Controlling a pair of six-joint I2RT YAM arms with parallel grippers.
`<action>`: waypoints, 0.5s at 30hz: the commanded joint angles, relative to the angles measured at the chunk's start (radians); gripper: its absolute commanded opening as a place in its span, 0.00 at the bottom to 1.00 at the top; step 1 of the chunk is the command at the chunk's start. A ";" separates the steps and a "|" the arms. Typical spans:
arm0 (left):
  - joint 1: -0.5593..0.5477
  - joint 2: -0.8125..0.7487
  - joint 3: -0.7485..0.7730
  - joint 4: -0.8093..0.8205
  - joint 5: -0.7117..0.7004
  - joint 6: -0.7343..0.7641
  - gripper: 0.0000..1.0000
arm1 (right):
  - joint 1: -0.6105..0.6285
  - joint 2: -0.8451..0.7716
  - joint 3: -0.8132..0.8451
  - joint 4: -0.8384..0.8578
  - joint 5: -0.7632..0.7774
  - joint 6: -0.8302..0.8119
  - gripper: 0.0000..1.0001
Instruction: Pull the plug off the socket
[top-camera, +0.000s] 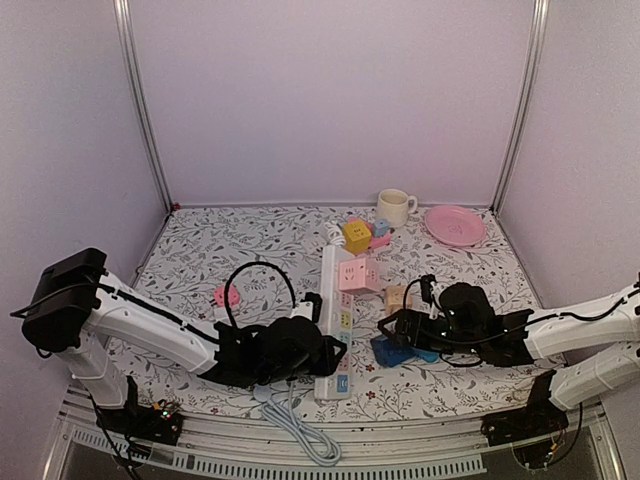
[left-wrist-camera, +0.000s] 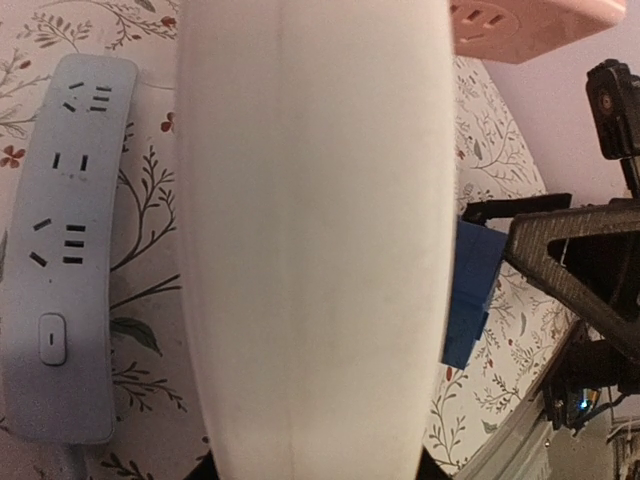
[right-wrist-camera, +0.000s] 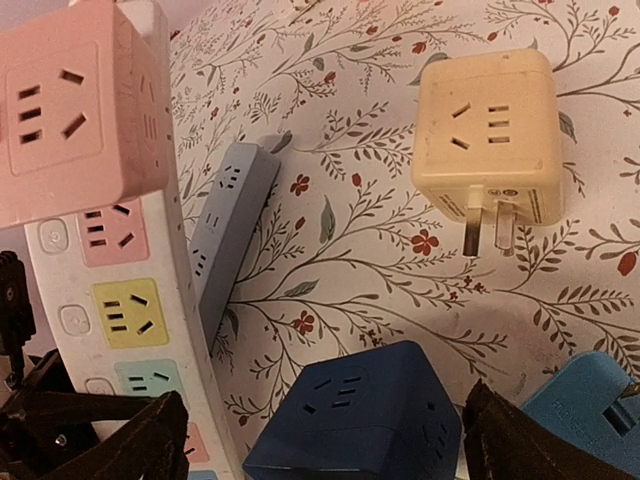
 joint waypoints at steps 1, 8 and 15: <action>-0.015 -0.025 0.009 0.024 -0.066 0.078 0.00 | -0.008 -0.041 0.007 0.014 0.000 0.001 1.00; -0.022 -0.015 0.030 0.021 -0.063 0.105 0.00 | -0.006 -0.131 -0.003 0.007 0.000 -0.009 0.99; -0.035 0.008 0.073 0.009 -0.055 0.147 0.00 | -0.007 -0.283 -0.050 0.052 0.001 -0.016 0.99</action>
